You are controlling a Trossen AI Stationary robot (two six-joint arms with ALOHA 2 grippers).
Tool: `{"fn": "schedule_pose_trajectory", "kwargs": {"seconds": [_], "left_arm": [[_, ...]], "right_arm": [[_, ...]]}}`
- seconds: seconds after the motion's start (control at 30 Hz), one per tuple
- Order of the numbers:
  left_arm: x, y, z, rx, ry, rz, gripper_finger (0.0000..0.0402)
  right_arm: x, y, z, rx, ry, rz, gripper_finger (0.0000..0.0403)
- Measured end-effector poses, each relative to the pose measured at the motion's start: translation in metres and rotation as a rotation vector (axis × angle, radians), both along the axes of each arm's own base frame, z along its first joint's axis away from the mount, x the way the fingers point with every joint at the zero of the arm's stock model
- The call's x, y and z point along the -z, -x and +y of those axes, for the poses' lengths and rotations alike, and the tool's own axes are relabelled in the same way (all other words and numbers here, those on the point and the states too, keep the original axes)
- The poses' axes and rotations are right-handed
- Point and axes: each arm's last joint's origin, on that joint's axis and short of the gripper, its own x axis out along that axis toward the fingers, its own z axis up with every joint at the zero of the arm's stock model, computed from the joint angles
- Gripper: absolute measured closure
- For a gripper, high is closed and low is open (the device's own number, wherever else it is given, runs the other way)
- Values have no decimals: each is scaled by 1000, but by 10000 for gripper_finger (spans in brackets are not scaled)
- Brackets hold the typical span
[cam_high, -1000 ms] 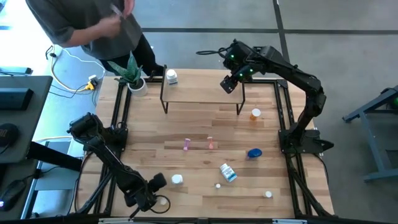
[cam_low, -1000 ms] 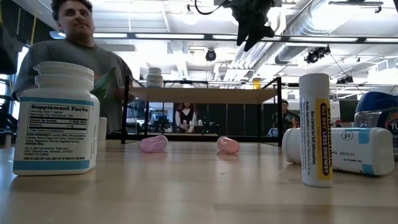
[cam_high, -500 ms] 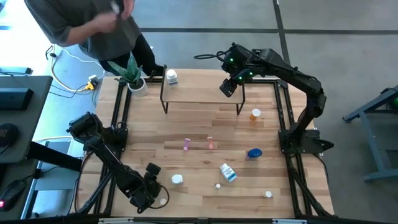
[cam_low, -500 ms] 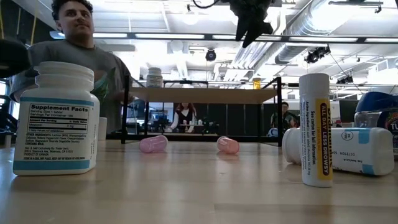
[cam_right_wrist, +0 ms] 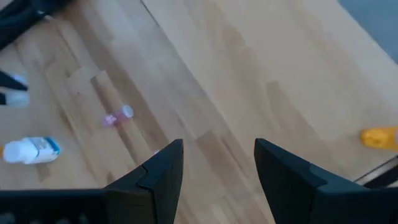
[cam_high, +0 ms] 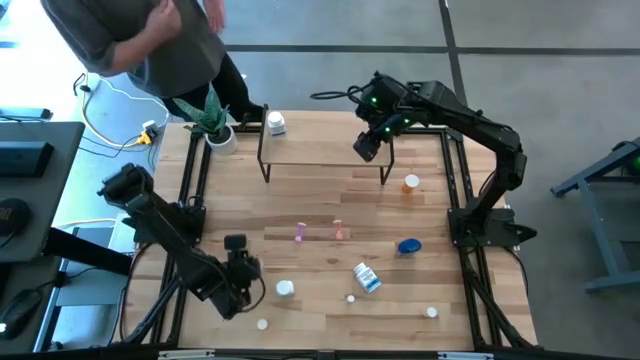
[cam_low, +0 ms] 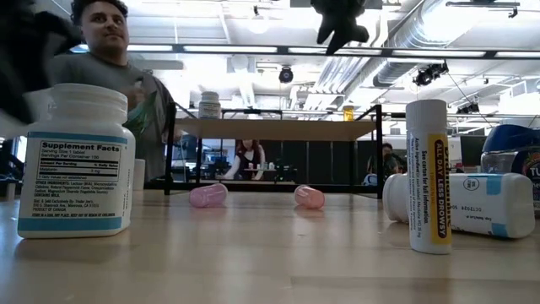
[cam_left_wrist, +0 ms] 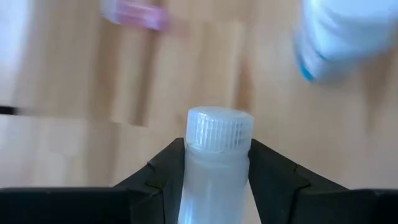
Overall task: Pick and place medicine bottles onto shelf by color
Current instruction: Put the white pill bottle on the shelf
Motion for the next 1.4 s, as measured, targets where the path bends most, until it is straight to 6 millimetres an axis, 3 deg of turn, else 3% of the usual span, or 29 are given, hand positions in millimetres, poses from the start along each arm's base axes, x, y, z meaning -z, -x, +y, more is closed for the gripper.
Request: {"fn": "schedule_pose_trajectory", "kwargs": {"seconds": [0.27,0.57,0.73,0.87,1.1,1.4], "left_arm": [[-32,-11,46,-184,-78,-210,264],[-64,-28,104,-312,-189,-378,264],[-77,-44,130,-286,-257,-438,264],[-89,-59,149,-229,-313,-497,264],[-105,-70,182,-270,-375,-620,264],[-117,-71,211,-266,-532,-607,264]], "right_arm": [[-2,-4,1,-77,-45,-64,214],[-9,-16,5,-184,42,-177,214],[-17,-24,7,-238,56,-294,214],[-23,-31,7,-377,92,-410,214],[-25,-35,7,-571,266,-436,214],[-21,-54,-1,-515,265,-512,214]]}}
